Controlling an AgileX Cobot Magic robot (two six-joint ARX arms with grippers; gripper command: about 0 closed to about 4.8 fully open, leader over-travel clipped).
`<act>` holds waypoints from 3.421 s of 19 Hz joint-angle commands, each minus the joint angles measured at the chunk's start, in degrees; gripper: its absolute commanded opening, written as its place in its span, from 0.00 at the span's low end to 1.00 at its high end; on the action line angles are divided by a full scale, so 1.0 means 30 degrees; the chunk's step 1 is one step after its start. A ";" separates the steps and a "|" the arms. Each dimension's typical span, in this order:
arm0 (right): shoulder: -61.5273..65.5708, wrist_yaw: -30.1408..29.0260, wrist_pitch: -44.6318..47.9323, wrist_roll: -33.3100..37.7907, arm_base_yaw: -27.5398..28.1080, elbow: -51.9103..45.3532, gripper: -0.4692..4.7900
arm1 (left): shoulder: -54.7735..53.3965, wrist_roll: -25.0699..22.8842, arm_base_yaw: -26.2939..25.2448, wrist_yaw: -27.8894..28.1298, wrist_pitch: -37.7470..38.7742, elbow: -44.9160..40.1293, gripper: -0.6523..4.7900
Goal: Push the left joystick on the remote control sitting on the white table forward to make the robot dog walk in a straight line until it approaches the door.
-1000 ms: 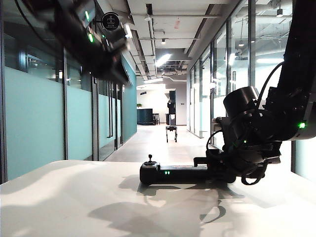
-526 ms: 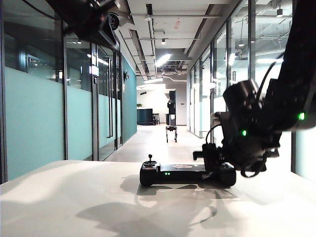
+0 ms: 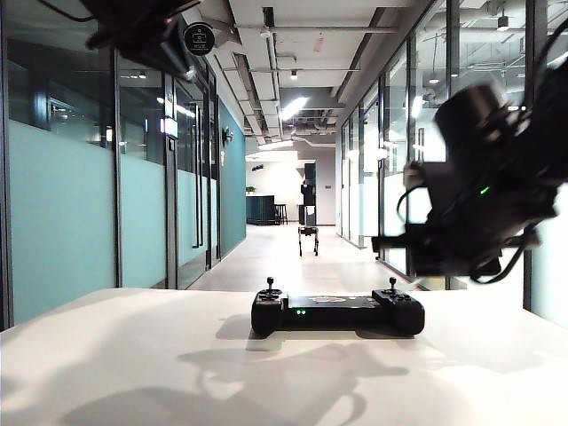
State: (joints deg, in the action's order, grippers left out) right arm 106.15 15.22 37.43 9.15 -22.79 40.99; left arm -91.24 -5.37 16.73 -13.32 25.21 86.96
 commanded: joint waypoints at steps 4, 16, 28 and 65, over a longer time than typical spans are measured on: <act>-0.2987 -0.0066 0.0066 -0.0211 -0.0029 -0.1996 0.08 | 0.3279 0.0459 -0.0007 0.2208 -0.1661 -0.3818 0.11; -0.9639 -0.2353 0.0051 -0.1275 -0.0029 -0.6288 0.08 | 1.4003 0.1807 -0.0007 0.5384 -0.6798 -1.6662 0.11; -1.1912 -0.4218 -0.0576 -0.1290 -0.0029 -0.8058 0.08 | 1.8513 0.1814 -0.0007 0.6062 -0.9107 -2.4574 0.11; -2.4028 -0.4124 -0.7664 -0.2208 0.0000 -1.2087 0.08 | 1.8513 0.2142 -0.0007 0.5858 -0.8714 -2.4574 0.11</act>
State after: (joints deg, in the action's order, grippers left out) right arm 34.92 2.81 14.13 2.66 -22.81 5.17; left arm -35.77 0.97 16.80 4.54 -0.58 13.13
